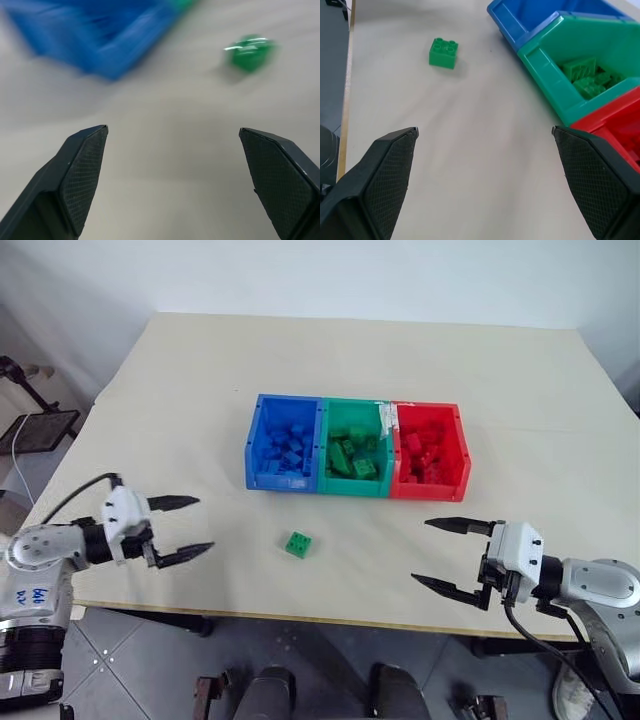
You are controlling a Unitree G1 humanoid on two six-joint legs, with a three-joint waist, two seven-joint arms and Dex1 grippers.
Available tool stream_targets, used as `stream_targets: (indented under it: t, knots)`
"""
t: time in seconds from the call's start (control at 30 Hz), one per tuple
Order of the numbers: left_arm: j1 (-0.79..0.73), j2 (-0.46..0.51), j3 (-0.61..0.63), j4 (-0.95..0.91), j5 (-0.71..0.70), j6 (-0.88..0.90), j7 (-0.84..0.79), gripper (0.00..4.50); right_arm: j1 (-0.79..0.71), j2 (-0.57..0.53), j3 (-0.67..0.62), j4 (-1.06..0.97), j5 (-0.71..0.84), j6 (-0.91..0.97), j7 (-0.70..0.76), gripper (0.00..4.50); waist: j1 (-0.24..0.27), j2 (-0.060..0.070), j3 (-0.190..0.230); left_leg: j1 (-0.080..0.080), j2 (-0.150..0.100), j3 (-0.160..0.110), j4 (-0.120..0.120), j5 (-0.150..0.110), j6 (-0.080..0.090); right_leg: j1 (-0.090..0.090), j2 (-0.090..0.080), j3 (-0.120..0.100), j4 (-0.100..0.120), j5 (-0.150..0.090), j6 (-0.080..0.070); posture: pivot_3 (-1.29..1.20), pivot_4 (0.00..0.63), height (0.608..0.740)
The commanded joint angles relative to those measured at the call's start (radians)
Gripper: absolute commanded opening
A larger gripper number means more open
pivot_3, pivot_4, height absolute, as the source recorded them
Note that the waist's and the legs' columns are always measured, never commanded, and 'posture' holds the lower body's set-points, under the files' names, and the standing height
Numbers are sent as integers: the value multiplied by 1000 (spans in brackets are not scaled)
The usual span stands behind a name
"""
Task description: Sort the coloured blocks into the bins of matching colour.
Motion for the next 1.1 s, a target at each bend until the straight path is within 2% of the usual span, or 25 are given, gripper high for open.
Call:
stream_targets:
  t: [0.03,0.13,0.3,0.5,0.6,0.83,0.87,0.97,1.1]
  knots:
    - [-55,-58,-114,-113,8,-37,-36,4466,62,-7,-69,-11,16,-17,2,4500,2,0,0,0,0,0,0,0,0,0,0,0,0,0,0,0,150,740]
    - [-143,-120,-209,-59,59,-87,-60,4466,128,-5,-94,-29,12,-19,2,4500,0,0,0,0,0,0,1,0,0,1,0,0,0,0,0,0,150,740]
    - [-288,-189,-330,132,181,-179,-65,4466,205,1,-146,-76,18,-3,-25,4500,-12,1,-1,1,1,2,0,0,0,0,1,0,0,0,0,0,150,740]
    - [-407,-200,-404,302,277,-251,-92,4466,283,15,-198,-126,26,9,-50,4500,-4,0,0,0,1,2,0,0,0,0,1,0,-1,0,0,0,150,740]
    - [-442,-198,-416,344,298,-261,-99,3852,307,21,-211,-141,23,10,-64,4500,-1,0,0,0,1,2,1,0,0,0,1,0,-1,0,0,0,150,740]
    - [-477,-226,-439,356,307,-204,-117,1648,336,40,-218,-172,19,19,-96,4500,-1,0,0,0,1,2,1,0,1,0,1,0,-1,0,0,0,150,740]
    - [-478,-238,-428,335,281,-167,-116,1485,348,43,-228,-180,23,22,-103,4500,-1,0,0,1,1,2,1,0,1,1,1,0,-1,0,0,0,150,740]
    - [-484,-268,-394,282,220,-57,-105,1485,375,59,-257,-200,34,29,-123,4500,3,0,0,0,1,2,1,0,1,1,1,0,-1,0,0,0,150,740]
    - [-574,-367,-298,214,160,249,117,1485,362,150,-326,-240,94,54,-244,4500,3,-1,0,-1,1,1,3,-1,1,0,1,0,0,0,0,0,150,740]
